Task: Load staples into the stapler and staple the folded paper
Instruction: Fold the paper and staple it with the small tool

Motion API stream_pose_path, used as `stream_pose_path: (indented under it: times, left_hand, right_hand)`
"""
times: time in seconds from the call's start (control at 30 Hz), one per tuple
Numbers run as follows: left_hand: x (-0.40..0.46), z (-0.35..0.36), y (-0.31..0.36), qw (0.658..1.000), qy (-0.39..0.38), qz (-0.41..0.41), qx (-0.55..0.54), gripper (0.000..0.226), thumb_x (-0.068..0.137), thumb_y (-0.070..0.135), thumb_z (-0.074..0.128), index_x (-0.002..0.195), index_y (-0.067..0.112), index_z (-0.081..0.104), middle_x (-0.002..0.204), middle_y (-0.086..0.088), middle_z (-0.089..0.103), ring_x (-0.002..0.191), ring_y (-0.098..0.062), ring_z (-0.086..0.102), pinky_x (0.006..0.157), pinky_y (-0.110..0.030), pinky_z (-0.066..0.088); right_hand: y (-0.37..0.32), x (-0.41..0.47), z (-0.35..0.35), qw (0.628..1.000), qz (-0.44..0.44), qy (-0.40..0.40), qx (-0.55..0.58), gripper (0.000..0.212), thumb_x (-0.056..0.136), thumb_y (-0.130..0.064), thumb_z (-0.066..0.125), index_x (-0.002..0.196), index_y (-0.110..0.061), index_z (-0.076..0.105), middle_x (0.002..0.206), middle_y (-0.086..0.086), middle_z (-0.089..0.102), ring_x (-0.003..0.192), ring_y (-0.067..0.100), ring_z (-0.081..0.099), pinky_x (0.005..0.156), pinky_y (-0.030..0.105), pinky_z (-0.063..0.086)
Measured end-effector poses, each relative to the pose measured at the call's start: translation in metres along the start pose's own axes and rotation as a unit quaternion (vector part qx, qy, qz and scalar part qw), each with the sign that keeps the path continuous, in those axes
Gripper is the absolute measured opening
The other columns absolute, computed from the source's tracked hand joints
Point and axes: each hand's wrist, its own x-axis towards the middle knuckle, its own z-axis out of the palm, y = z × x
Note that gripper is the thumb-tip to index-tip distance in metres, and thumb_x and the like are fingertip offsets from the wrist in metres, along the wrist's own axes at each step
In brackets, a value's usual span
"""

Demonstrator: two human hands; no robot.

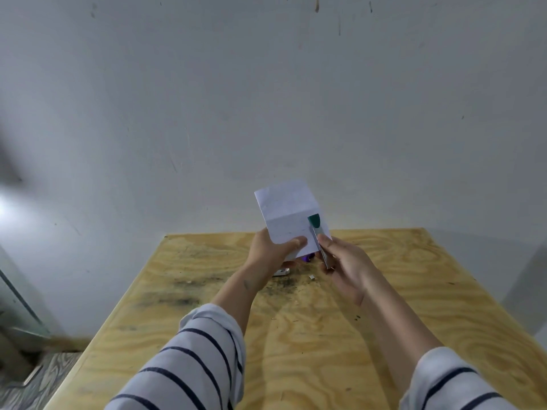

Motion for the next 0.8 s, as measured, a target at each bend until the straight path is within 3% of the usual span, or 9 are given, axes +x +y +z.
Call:
stream_pose_path:
  times: [0.17,0.23,0.33,0.37,0.43,0.53,0.6,0.67,0.8]
  left_hand:
    - [0.002,-0.005,-0.001,0.998,0.025,-0.021,-0.052,0.058,0.07,0.032,0.08,0.118,0.02,0.049,0.11,-0.003,0.064,0.086,-0.016,0.065,0.07,-0.035,0.059]
    - [0.005,-0.01,-0.003,0.993,0.104,0.009,-0.048,0.078,0.067,0.038,0.081,0.129,0.023,0.035,0.128,-0.003,0.052,0.102,-0.018,0.06,0.079,-0.037,0.056]
    - [0.01,-0.021,-0.002,0.941,0.228,0.153,0.198,0.09,0.067,0.055,0.074,0.138,0.028,0.025,0.141,0.003,0.033,0.125,-0.017,0.038,0.1,-0.037,0.039]
    - [0.01,-0.025,0.002,0.908,0.212,0.218,0.287,0.086,0.068,0.057,0.072,0.137,0.03,0.028,0.142,0.005,0.032,0.128,-0.016,0.033,0.103,-0.036,0.032]
    - [0.012,-0.029,0.013,0.844,0.11,0.3,0.431,0.078,0.07,0.059,0.069,0.136,0.036,0.034,0.146,0.012,0.032,0.134,-0.014,0.023,0.108,-0.037,0.023]
    - [0.017,-0.031,0.026,0.769,-0.018,0.313,0.558,0.071,0.069,0.063,0.067,0.132,0.042,0.042,0.143,0.019,0.038,0.139,-0.013,0.015,0.115,-0.044,0.007]
    - [0.018,-0.032,0.032,0.745,-0.061,0.294,0.596,0.053,0.071,0.06,0.067,0.119,0.041,0.054,0.127,0.02,0.053,0.135,-0.012,0.023,0.111,-0.046,0.002]
    - [0.017,-0.031,0.038,0.721,-0.085,0.265,0.635,0.04,0.071,0.059,0.065,0.104,0.037,0.062,0.105,0.017,0.06,0.123,-0.011,0.034,0.101,-0.046,0.01]
    - [0.017,-0.028,0.044,0.698,-0.107,0.237,0.667,0.032,0.071,0.063,0.063,0.086,0.035,0.059,0.088,0.014,0.061,0.105,-0.01,0.034,0.081,-0.038,0.014]
  right_hand:
    - [0.003,0.005,-0.001,0.998,0.002,0.033,-0.054,0.029,0.09,-0.015,0.058,0.114,0.001,0.063,0.074,0.004,0.064,0.058,0.012,0.057,0.049,0.02,0.045]
    - [0.005,0.006,-0.003,0.994,-0.01,0.044,-0.098,0.027,0.089,-0.017,0.06,0.11,0.0,0.066,0.075,0.005,0.062,0.062,0.015,0.052,0.057,0.025,0.044]
    - [0.005,0.004,-0.005,0.968,-0.062,0.062,-0.236,0.023,0.088,-0.021,0.063,0.105,-0.006,0.069,0.077,0.003,0.062,0.065,0.016,0.053,0.062,0.027,0.046]
    - [0.003,0.003,-0.004,0.95,-0.079,0.065,-0.294,0.02,0.088,-0.022,0.063,0.103,-0.01,0.069,0.078,0.001,0.063,0.065,0.014,0.054,0.062,0.025,0.047]
    - [0.001,0.005,-0.003,0.922,-0.106,0.073,-0.365,0.016,0.087,-0.022,0.064,0.101,-0.016,0.069,0.079,-0.002,0.064,0.065,0.011,0.054,0.061,0.023,0.046]
    - [-0.002,0.007,0.001,0.888,-0.145,0.057,-0.433,0.014,0.085,-0.02,0.067,0.098,-0.016,0.068,0.08,-0.005,0.062,0.066,0.006,0.052,0.058,0.018,0.04]
    - [-0.003,0.008,0.002,0.848,-0.173,0.045,-0.5,0.012,0.084,-0.022,0.067,0.094,-0.014,0.066,0.08,-0.001,0.059,0.065,0.005,0.048,0.057,0.018,0.035]
    - [-0.004,0.006,0.002,0.819,-0.19,0.029,-0.541,0.014,0.084,-0.022,0.066,0.089,-0.01,0.065,0.079,0.003,0.055,0.064,0.008,0.044,0.057,0.021,0.032]
    - [-0.006,0.004,0.002,0.799,-0.191,0.026,-0.57,0.02,0.083,-0.022,0.065,0.087,-0.004,0.062,0.077,0.005,0.051,0.062,0.012,0.041,0.056,0.025,0.03]
